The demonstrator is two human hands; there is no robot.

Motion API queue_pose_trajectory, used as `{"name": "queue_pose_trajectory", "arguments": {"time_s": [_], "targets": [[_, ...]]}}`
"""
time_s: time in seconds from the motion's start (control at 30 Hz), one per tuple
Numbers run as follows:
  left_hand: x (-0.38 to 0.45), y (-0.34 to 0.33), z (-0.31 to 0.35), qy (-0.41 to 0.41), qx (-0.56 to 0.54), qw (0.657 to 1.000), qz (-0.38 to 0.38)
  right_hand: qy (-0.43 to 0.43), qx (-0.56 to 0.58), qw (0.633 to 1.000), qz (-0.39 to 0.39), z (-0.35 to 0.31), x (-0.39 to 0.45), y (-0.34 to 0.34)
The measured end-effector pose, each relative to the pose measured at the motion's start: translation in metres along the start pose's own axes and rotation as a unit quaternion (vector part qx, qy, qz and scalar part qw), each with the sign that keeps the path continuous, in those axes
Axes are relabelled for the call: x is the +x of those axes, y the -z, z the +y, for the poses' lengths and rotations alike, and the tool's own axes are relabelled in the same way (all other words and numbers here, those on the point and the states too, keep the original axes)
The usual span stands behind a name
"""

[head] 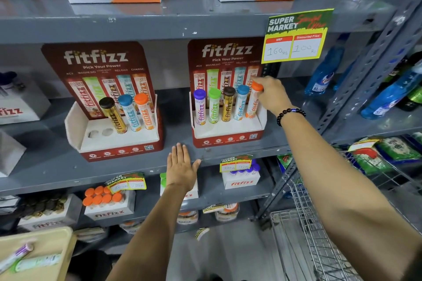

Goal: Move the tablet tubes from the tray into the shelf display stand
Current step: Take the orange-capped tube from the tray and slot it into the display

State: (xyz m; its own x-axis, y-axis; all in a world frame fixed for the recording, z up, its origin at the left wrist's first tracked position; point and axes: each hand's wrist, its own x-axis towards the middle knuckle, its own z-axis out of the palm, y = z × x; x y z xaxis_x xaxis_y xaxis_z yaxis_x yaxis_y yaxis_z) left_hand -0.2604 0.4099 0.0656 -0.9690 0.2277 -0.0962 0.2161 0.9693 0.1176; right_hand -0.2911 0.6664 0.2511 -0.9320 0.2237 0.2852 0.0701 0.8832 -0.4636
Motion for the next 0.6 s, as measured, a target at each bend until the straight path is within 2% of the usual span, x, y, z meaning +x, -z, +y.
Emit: {"name": "queue_pose_trajectory", "arguments": {"time_s": [0.13, 0.37, 0.5, 0.6], "targets": [[0.0, 0.001, 0.001, -0.001, 0.001, 1.0, -0.003, -0.005, -0.027, 0.999, -0.032, 0.003, 0.0, -0.009], [0.0, 0.004, 0.0, -0.005, -0.004, 1.0, -0.01, -0.033, 0.042, 0.998, 0.012, 0.002, -0.002, -0.011], [0.001, 0.005, -0.006, -0.016, -0.023, 0.999, -0.02, -0.02, 0.067, 0.989, 0.13, -0.012, -0.012, -0.012], [-0.007, 0.003, -0.018, -0.038, -0.044, 0.998, -0.005, 0.03, 0.075, 0.975, 0.206, -0.04, -0.027, -0.027]]}}
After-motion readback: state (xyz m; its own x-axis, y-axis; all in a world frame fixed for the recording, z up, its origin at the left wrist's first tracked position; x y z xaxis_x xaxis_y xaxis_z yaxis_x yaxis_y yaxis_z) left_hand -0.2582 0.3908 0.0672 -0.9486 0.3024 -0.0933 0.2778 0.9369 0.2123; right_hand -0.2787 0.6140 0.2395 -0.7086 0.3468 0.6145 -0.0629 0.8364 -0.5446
